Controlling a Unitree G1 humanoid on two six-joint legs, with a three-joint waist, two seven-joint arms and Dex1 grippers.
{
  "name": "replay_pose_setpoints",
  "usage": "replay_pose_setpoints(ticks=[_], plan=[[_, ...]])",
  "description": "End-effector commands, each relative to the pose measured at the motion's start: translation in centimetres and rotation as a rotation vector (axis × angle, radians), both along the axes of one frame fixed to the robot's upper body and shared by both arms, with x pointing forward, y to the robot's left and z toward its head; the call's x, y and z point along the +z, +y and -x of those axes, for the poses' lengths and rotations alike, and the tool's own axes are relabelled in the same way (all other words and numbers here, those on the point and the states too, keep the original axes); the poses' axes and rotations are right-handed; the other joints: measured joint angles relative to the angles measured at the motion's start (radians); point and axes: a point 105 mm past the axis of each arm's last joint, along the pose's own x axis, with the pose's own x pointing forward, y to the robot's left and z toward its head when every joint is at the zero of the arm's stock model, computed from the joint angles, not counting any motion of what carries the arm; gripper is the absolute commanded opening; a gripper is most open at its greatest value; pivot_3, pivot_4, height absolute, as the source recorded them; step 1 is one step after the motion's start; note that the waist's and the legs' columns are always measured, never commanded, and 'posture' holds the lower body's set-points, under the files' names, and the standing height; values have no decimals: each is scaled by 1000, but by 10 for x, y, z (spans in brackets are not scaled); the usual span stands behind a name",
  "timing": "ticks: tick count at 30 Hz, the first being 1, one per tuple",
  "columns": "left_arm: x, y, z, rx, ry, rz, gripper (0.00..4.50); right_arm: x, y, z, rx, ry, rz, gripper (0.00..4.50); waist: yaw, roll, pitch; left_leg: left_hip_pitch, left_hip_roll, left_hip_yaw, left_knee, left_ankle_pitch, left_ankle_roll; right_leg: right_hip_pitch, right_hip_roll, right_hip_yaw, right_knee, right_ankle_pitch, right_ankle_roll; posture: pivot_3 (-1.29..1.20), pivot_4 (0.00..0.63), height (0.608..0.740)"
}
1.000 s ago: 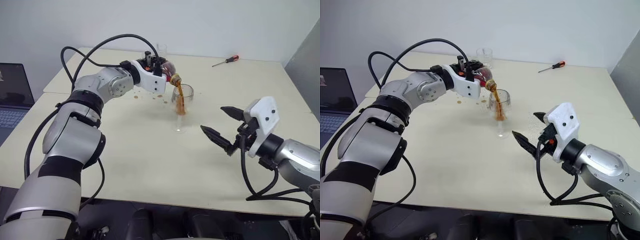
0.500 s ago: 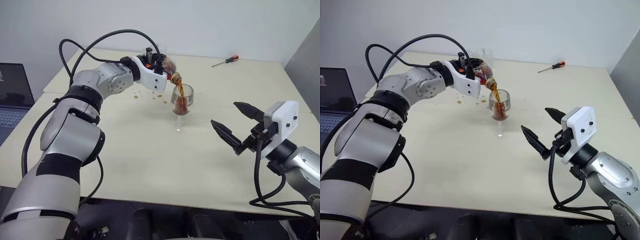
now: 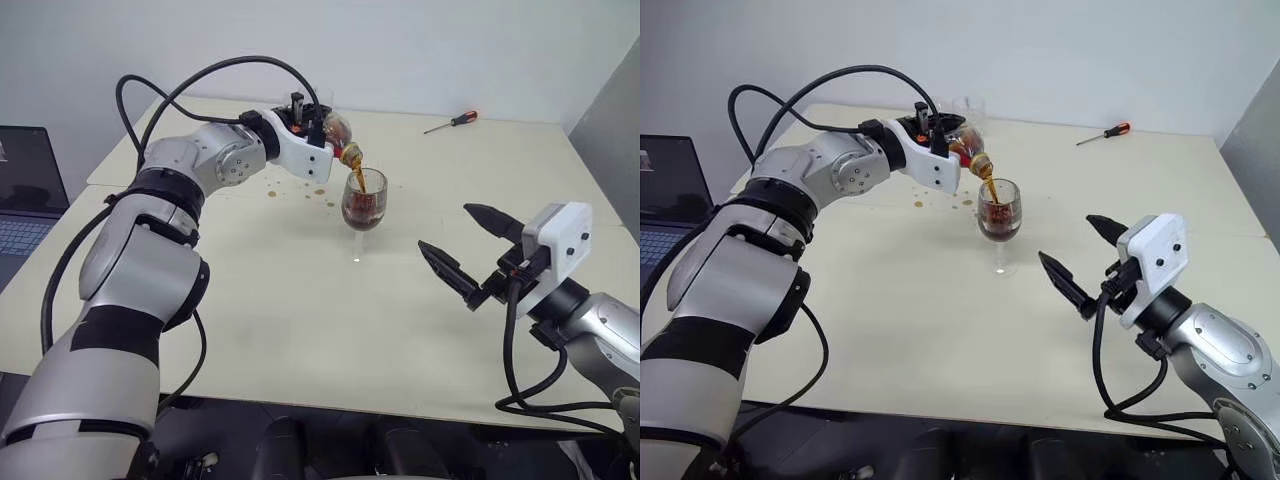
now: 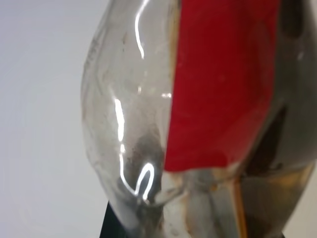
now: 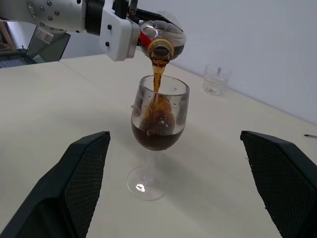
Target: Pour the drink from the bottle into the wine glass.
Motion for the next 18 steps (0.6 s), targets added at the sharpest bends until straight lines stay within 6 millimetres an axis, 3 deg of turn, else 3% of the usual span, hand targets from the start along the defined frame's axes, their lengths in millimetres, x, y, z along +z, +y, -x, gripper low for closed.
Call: replay_pose_setpoints(ticks=[1, 12, 18], plan=[[27, 0, 2, -2, -69, 30, 686, 8, 0, 4, 11, -41, 16, 4500, 0, 0, 0, 0, 0, 0, 0, 0, 0, 0, 0, 0, 0, 0, 0, 0, 150, 740], [27, 2, 1, 7, -57, 61, 686, 12, -2, 0, 17, -60, 31, 4500, 0, 0, 0, 0, 0, 0, 0, 0, 0, 0, 0, 0, 0, 0, 0, 0, 150, 740], [24, 3, 0, -13, 153, 349, 686, 12, 0, -2, 36, -56, 46, 4500, 0, 0, 0, 0, 0, 0, 1, 0, 0, 0, 0, 0, 0, 0, 0, 0, 150, 740]])
